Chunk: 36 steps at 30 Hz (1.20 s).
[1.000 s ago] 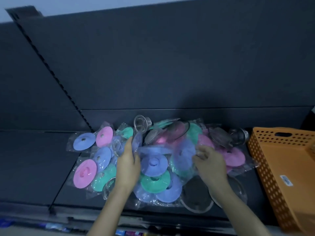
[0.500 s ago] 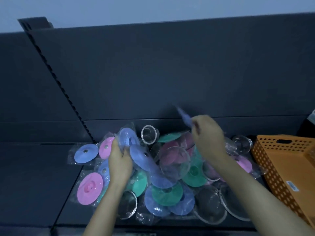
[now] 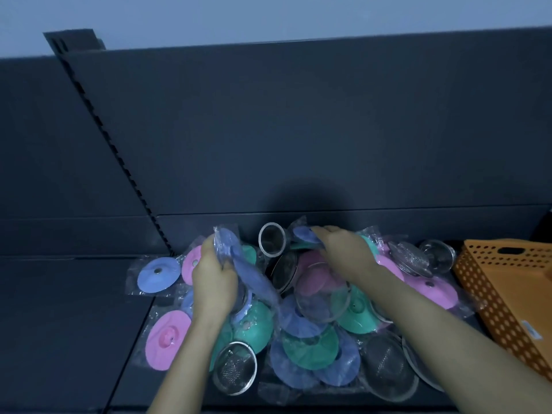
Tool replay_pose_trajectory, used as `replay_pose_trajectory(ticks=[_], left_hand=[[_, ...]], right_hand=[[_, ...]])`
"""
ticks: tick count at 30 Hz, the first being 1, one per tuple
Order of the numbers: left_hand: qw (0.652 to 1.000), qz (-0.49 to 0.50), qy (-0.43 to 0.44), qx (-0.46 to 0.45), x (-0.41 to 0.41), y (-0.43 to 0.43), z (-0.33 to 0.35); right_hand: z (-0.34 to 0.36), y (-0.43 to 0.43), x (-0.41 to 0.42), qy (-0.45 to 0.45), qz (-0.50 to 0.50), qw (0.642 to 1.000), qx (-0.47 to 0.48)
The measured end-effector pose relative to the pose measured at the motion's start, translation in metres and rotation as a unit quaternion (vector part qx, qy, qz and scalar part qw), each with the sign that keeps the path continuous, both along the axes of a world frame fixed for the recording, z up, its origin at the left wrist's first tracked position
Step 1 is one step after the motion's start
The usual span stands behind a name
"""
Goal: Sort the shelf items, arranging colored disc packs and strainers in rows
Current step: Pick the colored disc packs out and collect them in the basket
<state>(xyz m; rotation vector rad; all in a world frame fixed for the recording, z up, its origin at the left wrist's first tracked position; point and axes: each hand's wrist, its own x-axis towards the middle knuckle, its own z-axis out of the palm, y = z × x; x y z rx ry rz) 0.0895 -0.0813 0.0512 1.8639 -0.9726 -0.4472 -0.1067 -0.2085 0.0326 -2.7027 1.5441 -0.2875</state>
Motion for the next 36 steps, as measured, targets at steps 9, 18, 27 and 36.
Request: replay_pose_trajectory(ticks=[9,18,27,36], left_hand=[[0.998,-0.05,-0.017,-0.036,-0.033,-0.021,0.012],[0.971,-0.226,0.01,-0.077,-0.133,-0.062,0.025],[0.924,-0.354,0.009,-0.142,-0.268,-0.091,0.025],[0.903,-0.4,0.044,-0.149,-0.382,-0.116,0.016]], right_hand=[[0.023,0.035,-0.046,-0.417,-0.142,0.898,0.008],[0.019,0.062,-0.14,-0.649,-0.301,0.69,0.106],[0.018,0.086,-0.243,-0.683,-0.384,0.621,-0.007],[0.004,0.095,-0.326,-0.518,-0.421,0.738,-0.097]])
